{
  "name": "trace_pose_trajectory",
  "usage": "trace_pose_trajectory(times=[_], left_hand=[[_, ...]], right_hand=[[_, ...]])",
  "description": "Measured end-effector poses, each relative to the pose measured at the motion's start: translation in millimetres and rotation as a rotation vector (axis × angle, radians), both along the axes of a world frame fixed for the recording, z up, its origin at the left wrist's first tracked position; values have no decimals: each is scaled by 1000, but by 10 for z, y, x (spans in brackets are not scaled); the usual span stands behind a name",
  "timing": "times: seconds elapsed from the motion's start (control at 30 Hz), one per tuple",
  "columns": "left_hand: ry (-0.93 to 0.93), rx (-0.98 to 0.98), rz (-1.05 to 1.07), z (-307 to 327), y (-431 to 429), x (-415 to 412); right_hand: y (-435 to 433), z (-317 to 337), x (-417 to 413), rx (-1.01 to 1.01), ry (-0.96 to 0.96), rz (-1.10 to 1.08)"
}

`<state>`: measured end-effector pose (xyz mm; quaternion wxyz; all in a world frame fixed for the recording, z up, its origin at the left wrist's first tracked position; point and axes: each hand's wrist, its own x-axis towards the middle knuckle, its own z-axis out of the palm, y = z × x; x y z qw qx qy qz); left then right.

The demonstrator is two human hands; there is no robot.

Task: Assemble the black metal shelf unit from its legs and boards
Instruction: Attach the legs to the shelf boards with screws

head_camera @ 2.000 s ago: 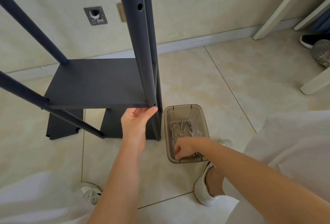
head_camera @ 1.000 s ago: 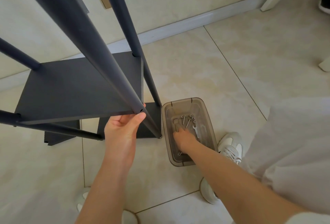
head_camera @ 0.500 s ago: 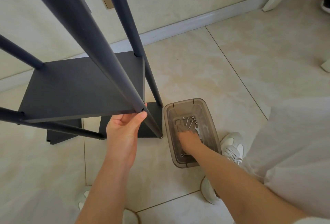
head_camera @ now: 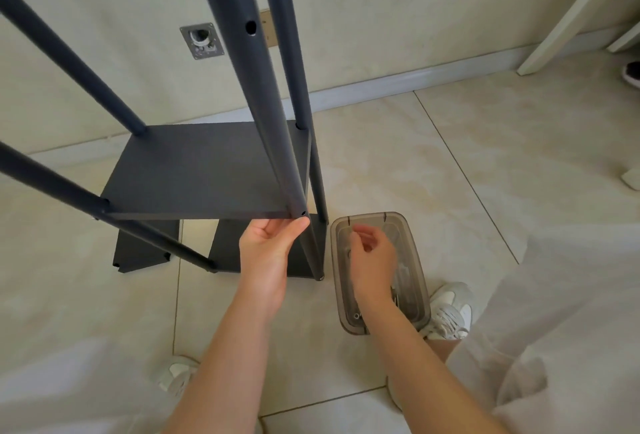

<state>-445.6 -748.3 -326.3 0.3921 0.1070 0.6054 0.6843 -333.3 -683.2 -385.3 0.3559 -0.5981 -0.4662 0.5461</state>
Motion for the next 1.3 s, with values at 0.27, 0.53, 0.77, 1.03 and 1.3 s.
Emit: trace_pose_trajectory(times=[0.27,0.53,0.77,1.03,1.3], left_hand=[[32,-10,14,-22,34,-13],[93,-93,20,-19,32,0],[124,-121,19,-49,40,-7],[148,-115,22,-73,49,-15],[160,-61,1,-77,49,-23]], right_hand=[[-291,814,80,241,155,161],[-394,869,129,262,95,273],[-349,899,103,237,77,275],[-311,912,75,236,86,304],[-248,929,24,237,148,331]])
